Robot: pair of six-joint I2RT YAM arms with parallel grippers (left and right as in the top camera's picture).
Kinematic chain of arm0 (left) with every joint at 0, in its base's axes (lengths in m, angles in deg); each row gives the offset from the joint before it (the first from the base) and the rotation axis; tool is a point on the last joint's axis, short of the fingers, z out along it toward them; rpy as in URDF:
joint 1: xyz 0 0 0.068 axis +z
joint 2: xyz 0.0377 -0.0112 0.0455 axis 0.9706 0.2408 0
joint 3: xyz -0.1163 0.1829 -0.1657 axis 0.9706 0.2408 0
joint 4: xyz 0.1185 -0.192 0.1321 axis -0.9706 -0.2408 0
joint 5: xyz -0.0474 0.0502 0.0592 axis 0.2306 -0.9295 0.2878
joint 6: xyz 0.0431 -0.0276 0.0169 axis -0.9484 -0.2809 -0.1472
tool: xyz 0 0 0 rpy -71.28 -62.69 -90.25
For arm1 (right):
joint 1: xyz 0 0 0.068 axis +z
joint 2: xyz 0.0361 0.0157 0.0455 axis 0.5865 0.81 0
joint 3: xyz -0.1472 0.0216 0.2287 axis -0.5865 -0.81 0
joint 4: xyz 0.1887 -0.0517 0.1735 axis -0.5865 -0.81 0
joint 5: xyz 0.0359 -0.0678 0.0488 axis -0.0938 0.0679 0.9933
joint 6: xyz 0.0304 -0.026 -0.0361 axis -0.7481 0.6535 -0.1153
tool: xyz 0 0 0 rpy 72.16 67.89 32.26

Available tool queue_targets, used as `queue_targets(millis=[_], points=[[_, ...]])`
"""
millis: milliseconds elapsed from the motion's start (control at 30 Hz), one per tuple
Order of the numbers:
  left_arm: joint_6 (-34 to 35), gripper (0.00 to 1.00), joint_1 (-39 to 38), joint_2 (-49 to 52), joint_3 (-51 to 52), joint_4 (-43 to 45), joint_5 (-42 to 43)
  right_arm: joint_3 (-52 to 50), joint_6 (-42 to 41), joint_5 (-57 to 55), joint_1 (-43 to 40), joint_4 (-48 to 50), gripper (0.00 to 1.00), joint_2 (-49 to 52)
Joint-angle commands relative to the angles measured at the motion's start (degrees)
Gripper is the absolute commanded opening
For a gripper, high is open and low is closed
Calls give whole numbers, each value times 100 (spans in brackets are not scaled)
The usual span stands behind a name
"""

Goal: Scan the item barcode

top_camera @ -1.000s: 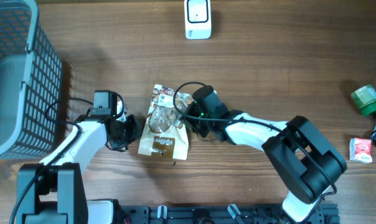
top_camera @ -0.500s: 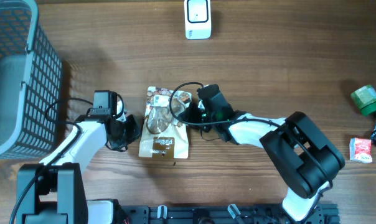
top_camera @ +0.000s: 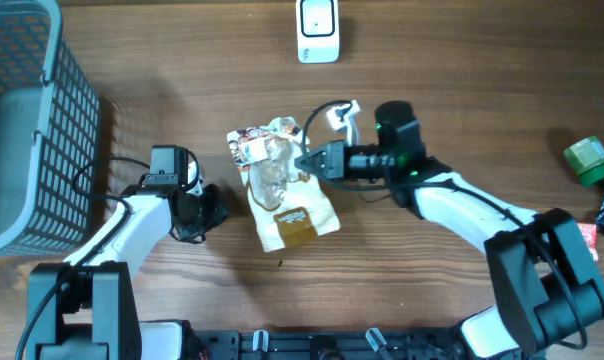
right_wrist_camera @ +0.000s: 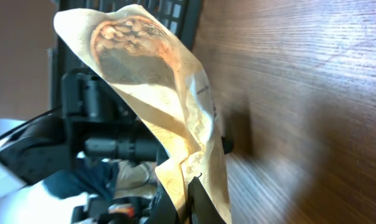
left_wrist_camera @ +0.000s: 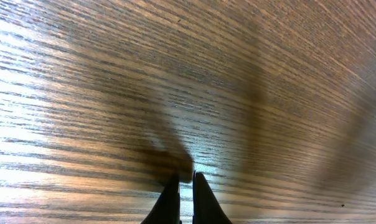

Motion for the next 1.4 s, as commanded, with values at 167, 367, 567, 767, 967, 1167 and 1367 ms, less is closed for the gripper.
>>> queue_targets(millis=[167, 367, 567, 767, 967, 1167, 1367], points=[[52, 11, 31, 4, 96, 20, -7, -39, -1224, 1696, -483, 1088, 5, -101], [52, 100, 31, 4, 96, 22, -7, -39, -3108, 2546, -863, 3102, 5, -101], [52, 100, 31, 4, 96, 20, -4, -39, -5029, 2669, -1010, 5462, 5, -101], [52, 100, 31, 4, 96, 17, -4, -39, -5086, 2804, -1016, 5517, 5, -101], [52, 100, 31, 4, 96, 20, -4, -39, -5110, 2802, -1016, 5515, 5, -101], [52, 100, 31, 4, 96, 20, -4, -39, -5042, 2802, -1016, 5394, 5, -98], [55, 100, 31, 4, 96, 13, 4, -39, -4671, 2677, -1023, 4824, 5, -59]])
